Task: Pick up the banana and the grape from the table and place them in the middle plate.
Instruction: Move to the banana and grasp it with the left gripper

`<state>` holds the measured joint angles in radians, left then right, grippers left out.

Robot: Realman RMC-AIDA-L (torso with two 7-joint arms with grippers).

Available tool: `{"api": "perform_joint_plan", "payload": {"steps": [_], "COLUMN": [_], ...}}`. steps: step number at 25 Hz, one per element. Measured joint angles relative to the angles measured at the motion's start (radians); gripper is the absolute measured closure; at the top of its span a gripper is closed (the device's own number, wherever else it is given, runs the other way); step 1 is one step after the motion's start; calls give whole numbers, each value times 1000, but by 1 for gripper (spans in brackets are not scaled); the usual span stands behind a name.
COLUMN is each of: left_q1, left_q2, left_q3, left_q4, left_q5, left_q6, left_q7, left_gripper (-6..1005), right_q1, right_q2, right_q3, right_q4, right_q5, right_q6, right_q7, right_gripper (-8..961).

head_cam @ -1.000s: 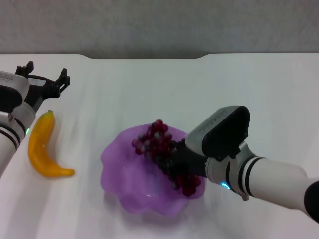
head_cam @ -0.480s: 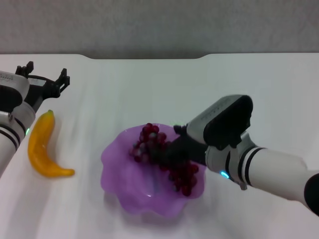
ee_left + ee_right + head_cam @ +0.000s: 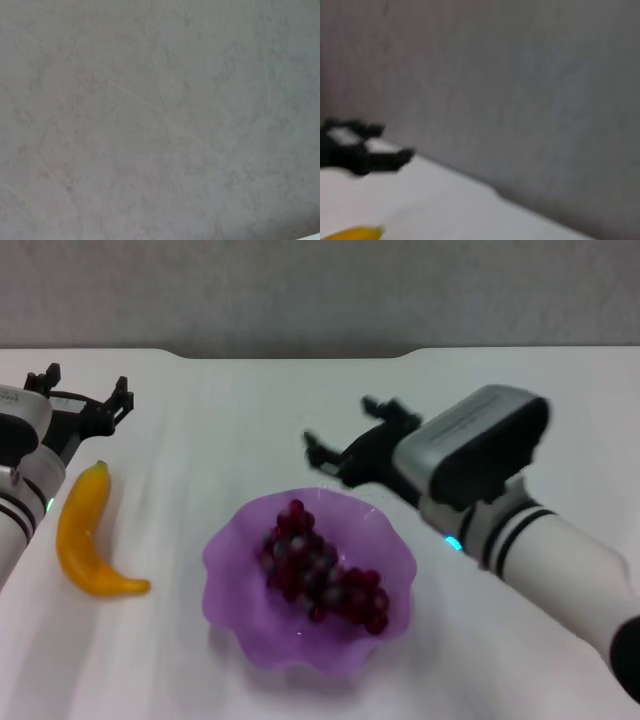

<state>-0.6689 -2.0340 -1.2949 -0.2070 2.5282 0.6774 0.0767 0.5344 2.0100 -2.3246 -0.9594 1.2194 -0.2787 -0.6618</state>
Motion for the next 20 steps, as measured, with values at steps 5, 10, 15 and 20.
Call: {"api": "perform_joint_plan", "payload": {"steps": [5, 10, 15, 20], "left_q1": [2, 2, 2, 2], "left_q2": [0, -1, -3, -5], "left_q3": [0, 0, 4, 7], "left_q4": [1, 1, 5, 1], "left_q5": [2, 2, 0, 2], "left_q6": [1, 1, 1, 1], "left_q7": [0, 0, 0, 0], "left_gripper": [105, 105, 105, 105], "right_q1": [-69, -121, -126, -121], "right_q2": [0, 4, 2, 1], "right_q3": [8, 4, 14, 4], "right_q4": [30, 109, 257, 429], "right_q5": [-29, -47, -49, -53], "right_q6": [-256, -538, -693, -845], "right_q7": [-15, 42, 334, 496], "right_gripper": [67, 68, 68, 67]}}
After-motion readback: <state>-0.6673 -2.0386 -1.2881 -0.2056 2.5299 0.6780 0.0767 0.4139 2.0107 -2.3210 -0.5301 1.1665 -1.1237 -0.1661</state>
